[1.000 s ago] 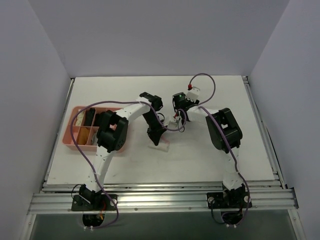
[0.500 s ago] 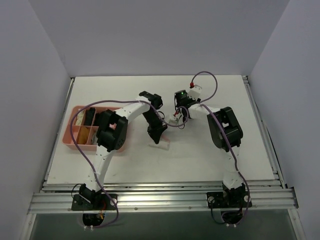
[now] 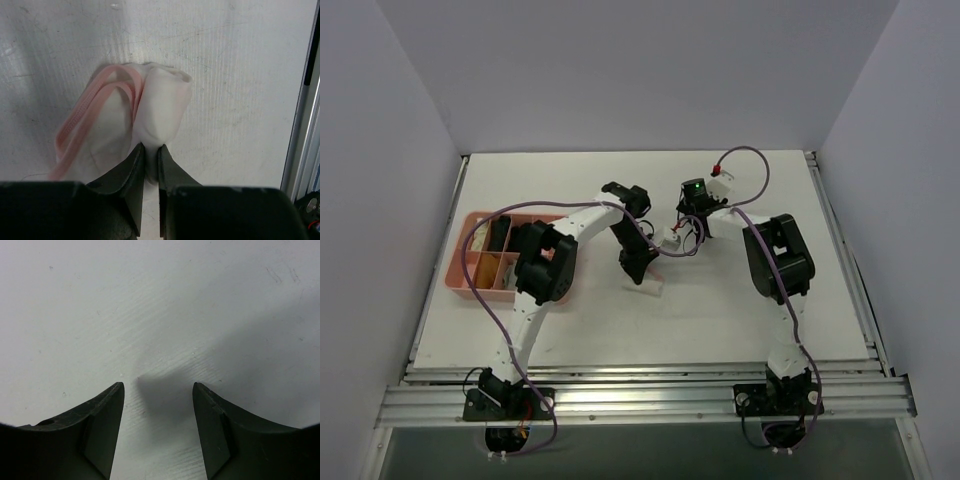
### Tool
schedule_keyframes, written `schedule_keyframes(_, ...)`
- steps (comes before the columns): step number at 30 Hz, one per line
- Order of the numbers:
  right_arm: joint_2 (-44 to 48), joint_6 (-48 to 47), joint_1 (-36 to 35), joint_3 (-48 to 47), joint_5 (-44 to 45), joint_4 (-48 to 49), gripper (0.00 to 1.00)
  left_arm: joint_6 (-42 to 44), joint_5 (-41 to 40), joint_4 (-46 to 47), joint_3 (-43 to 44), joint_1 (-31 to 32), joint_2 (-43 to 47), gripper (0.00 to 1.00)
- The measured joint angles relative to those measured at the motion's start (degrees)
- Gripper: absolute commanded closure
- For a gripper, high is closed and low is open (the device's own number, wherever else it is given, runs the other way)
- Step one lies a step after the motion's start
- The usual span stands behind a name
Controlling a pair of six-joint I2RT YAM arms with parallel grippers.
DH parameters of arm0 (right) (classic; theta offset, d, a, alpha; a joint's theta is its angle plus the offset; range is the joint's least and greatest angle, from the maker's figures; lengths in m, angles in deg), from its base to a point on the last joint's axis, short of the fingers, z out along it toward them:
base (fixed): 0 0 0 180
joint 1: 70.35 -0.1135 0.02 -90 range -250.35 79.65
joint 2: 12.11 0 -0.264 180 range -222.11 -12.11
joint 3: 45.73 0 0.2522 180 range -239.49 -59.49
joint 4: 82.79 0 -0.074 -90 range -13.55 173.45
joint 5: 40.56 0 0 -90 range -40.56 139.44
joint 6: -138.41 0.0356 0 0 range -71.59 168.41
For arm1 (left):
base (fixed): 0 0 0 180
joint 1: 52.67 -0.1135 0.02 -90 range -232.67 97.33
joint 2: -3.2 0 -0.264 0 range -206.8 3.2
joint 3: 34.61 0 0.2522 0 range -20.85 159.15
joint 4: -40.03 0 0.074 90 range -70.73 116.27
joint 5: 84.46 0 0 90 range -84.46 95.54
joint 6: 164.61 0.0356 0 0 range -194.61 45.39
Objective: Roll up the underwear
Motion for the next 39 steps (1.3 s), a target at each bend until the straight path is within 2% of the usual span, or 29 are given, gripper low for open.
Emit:
schedule_keyframes(14,-2.9,4.2,-1.4,-5.1,3.1,-3.6,0.46,-1.1,-0.3,0.0,0.5,0.0,-0.3,0.98)
schedule_keyframes(22,-3.9,10.6,-2.1,-7.2,7.1,-6.9,0.46,-1.6,0.0,-0.3,1.0,-0.1,-0.7,0.98)
schedule_keyframes(30,-5.6,12.9,-2.9,-12.3,10.3,-15.0,0.46,-1.5,0.6,-0.2,0.8,-0.9,-0.7,0.98)
schedule_keyframes(39,-6.0,10.1,-3.5,-15.3,14.1,-27.0,0.48,0.2,1.1,-0.2,0.2,-1.0,-0.5,0.98)
